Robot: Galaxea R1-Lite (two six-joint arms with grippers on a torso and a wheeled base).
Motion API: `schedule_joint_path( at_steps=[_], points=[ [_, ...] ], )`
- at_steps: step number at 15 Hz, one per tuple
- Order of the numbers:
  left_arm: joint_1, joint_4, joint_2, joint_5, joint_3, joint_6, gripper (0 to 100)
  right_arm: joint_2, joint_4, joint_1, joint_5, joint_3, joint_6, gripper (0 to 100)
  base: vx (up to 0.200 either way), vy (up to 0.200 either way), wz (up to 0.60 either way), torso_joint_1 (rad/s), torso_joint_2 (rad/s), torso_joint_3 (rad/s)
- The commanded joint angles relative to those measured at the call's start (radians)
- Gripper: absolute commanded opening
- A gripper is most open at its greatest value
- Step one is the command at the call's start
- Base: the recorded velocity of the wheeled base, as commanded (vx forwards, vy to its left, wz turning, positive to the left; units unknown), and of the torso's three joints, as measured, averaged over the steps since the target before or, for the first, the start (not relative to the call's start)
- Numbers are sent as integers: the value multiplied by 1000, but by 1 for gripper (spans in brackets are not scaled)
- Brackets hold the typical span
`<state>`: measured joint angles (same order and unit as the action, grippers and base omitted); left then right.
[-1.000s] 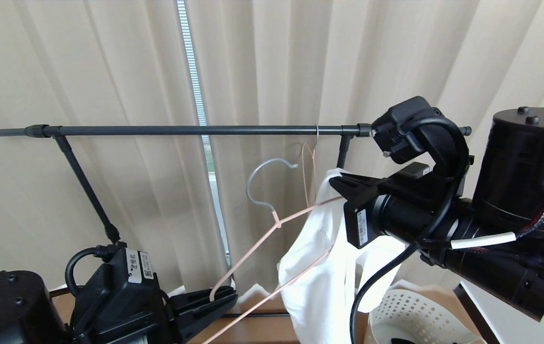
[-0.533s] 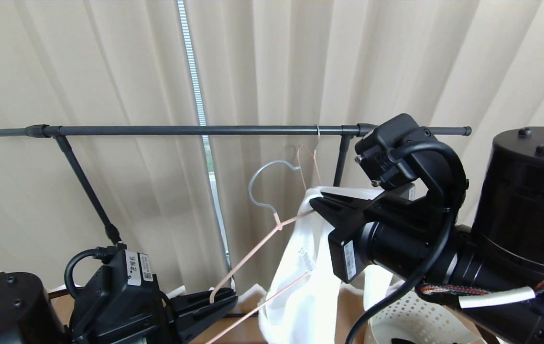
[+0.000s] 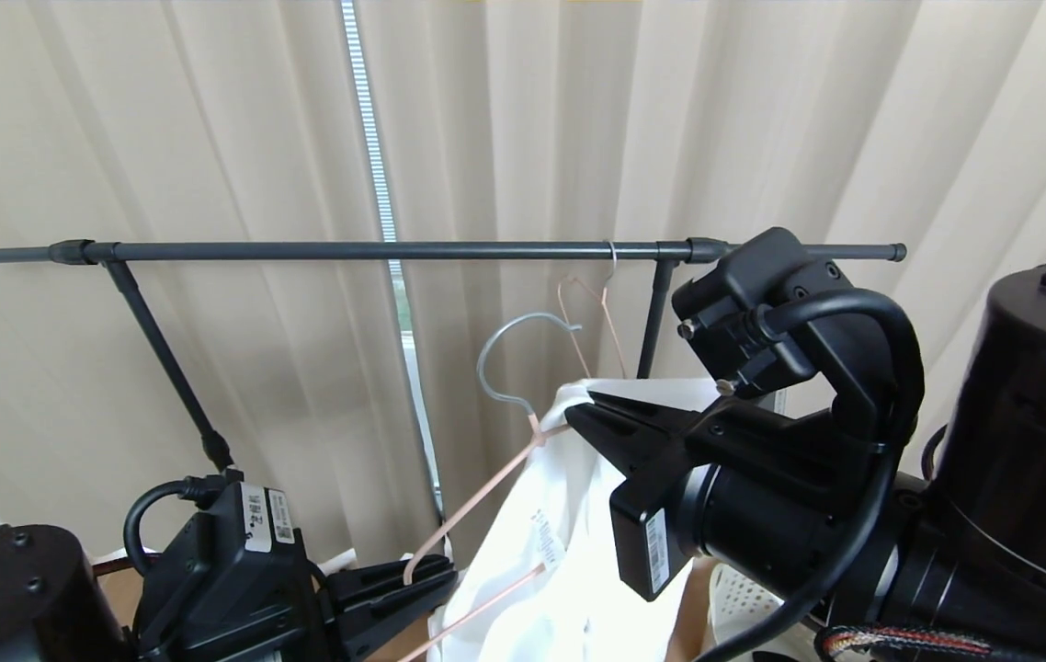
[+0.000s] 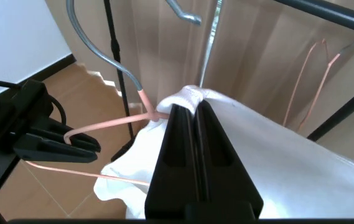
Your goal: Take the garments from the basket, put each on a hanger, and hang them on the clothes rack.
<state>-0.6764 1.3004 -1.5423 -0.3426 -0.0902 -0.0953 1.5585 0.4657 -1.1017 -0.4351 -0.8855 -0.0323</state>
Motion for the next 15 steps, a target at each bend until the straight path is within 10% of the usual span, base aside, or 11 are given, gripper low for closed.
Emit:
schedule_joint_path(
  at_steps=[1,3,4,15],
  points=[
    [-2,0,2,0,1,0,0,-3,2,-1,-8,-4,0,0,0,0,0,0,0,0],
    [-3,2,2,-1,7,-1,0,-14,2,-1,-13,-3,0,0,0,0,0,0,0,0],
    [-5,0,2,-1,9,-1,0,-15,2,0,-16,-3,0,100,0,0,0,0,0,0],
    [-2,2,18,-1,6,0,0,-101,-18,65,-1,50,86,100,0,0,0,0,0,0]
  ],
)
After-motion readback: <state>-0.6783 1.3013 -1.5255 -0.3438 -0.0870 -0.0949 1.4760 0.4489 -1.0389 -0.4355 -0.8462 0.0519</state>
